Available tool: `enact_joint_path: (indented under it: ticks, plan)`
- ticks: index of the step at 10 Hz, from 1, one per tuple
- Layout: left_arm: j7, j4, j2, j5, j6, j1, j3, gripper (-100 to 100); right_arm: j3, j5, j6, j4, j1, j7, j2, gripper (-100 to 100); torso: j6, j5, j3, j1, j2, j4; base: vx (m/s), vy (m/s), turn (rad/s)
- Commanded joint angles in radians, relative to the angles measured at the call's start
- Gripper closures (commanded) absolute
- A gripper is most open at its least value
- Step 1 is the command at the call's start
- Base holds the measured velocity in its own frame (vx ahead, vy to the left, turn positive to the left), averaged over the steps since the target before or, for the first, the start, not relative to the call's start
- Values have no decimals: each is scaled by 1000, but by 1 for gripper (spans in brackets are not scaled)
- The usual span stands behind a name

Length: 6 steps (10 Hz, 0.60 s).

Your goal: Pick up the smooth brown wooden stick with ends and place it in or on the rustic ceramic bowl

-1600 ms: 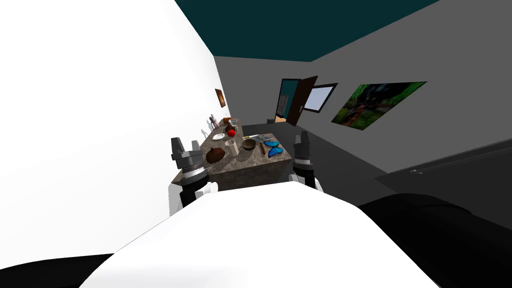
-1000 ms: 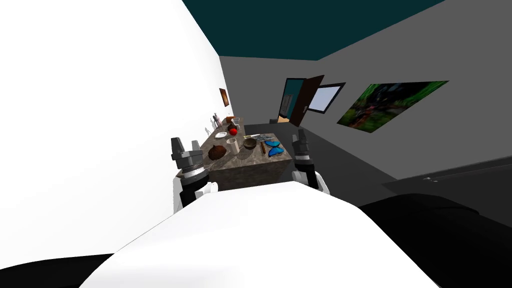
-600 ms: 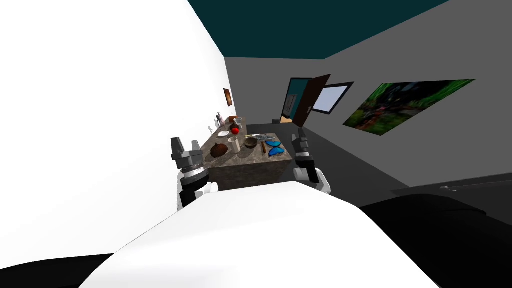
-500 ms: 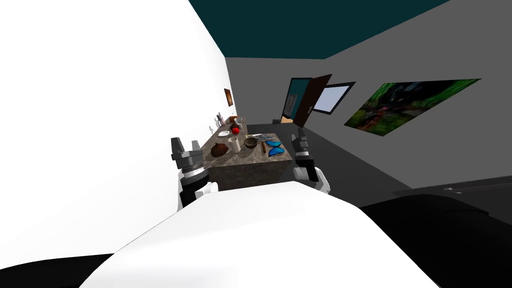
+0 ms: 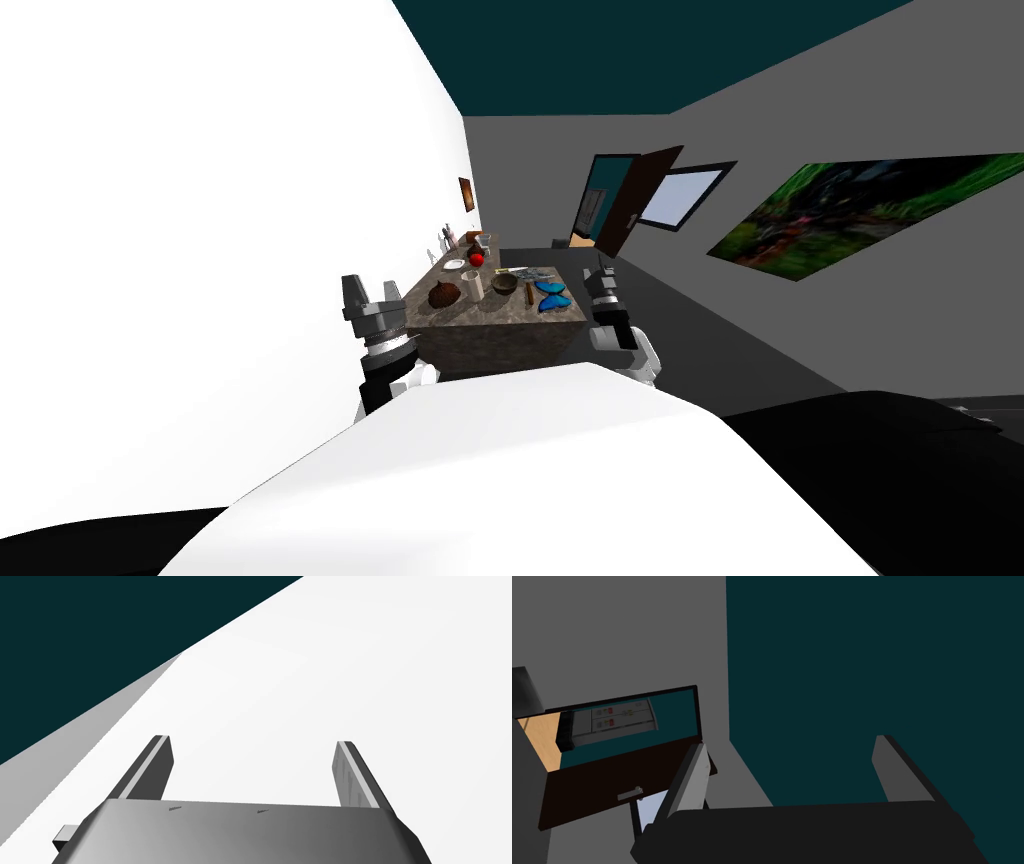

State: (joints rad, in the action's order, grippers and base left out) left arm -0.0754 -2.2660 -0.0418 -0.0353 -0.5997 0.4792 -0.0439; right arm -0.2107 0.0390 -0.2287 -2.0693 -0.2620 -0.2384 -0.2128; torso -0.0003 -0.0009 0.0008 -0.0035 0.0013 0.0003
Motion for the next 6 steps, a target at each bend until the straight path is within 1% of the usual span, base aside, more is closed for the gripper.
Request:
enact_joint_path:
  ticks: [1, 2, 3, 4, 5, 6]
  plan:
    - [0, 0, 0, 0, 0, 0, 0, 0, -16, -7, 41, 20, 17, -50, -15, -100, 0, 0, 0, 0, 0, 0, -29, -50, 92]
    - [0, 0, 0, 0, 0, 0, 0, 0, -16, -7, 41, 20, 17, -63, -15, -100, 1, 0, 0, 0, 0, 0, -16, -23, -11]
    - [0, 0, 0, 0, 0, 0, 0, 0, -37, -16, 88, 49, 51, -98, -31, -100, 1, 0, 0, 1, -1, 0, -42, -28, 167]
    - [0, 0, 0, 0, 0, 0, 0, 0, -37, -16, 103, 49, 51, -122, -31, -100, 0, 0, 0, 1, 0, 0, -37, -40, 111]
    - [0, 0, 0, 0, 0, 0, 0, 0, -37, -16, 103, 49, 51, -130, -31, -100, 1, 0, 0, 1, 0, 0, -9, -24, -6]
    - [0, 0, 0, 0, 0, 0, 0, 0, -59, -25, 151, 79, 86, -171, -46, -100, 1, 0, 0, 1, -1, 0, -22, -26, 170]
